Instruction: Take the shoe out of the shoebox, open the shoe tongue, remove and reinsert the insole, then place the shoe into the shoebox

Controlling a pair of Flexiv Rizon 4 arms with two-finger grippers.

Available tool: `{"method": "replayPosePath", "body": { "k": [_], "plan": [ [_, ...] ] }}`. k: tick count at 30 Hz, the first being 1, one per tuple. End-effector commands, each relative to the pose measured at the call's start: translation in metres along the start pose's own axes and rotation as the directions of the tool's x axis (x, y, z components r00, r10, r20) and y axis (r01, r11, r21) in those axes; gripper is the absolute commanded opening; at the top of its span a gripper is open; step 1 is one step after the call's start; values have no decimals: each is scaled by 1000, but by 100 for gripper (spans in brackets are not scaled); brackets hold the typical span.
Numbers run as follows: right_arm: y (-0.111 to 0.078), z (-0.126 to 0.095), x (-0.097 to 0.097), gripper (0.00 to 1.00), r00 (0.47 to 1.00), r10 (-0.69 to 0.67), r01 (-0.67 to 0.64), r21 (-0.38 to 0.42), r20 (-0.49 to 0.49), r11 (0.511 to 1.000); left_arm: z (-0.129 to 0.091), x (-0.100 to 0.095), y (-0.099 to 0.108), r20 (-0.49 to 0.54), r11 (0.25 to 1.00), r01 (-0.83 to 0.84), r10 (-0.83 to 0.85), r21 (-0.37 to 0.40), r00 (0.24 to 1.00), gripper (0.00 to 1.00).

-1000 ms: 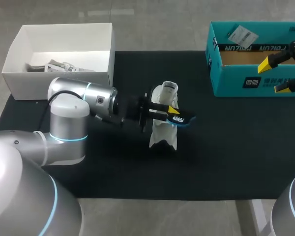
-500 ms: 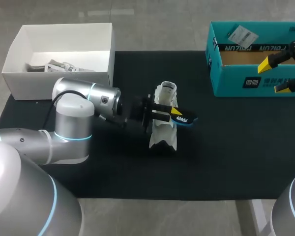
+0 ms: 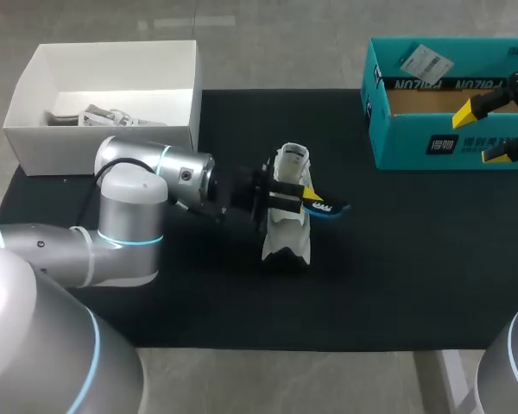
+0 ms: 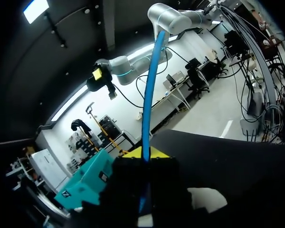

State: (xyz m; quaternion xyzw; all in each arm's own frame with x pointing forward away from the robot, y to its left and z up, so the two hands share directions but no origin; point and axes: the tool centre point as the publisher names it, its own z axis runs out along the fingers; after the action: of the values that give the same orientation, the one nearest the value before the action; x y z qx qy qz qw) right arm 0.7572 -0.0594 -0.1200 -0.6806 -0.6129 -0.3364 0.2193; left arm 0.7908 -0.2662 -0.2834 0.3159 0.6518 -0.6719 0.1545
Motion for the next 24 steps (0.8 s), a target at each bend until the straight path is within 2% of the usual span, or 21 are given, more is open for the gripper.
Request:
{"method": "replayPosePath", "body": {
  "k": [1,5,10,16,24],
  "plan": [
    [1,1,0,100,1000,2,-2,1,2,1000,-16,1,-23,-3,1000,-10,9,-14,1000,0],
    [1,1,0,100,1000,2,-2,1,2,1000,-24,-2,-32,3,999,-25,25,-27,1000,0],
    [1,1,0,100,1000,2,-2,1,2,1000,-26,-4,-25,19,998,-30,31,-48,999,0],
    [1,1,0,100,1000,2,-2,1,2,1000,-29,-2,-29,20,995,-34,36,-90,999,0],
    [1,1,0,100,1000,2,-2,1,2,1000,-34,-4,-43,26,994,-46,49,-101,998,0]
  ]
}}
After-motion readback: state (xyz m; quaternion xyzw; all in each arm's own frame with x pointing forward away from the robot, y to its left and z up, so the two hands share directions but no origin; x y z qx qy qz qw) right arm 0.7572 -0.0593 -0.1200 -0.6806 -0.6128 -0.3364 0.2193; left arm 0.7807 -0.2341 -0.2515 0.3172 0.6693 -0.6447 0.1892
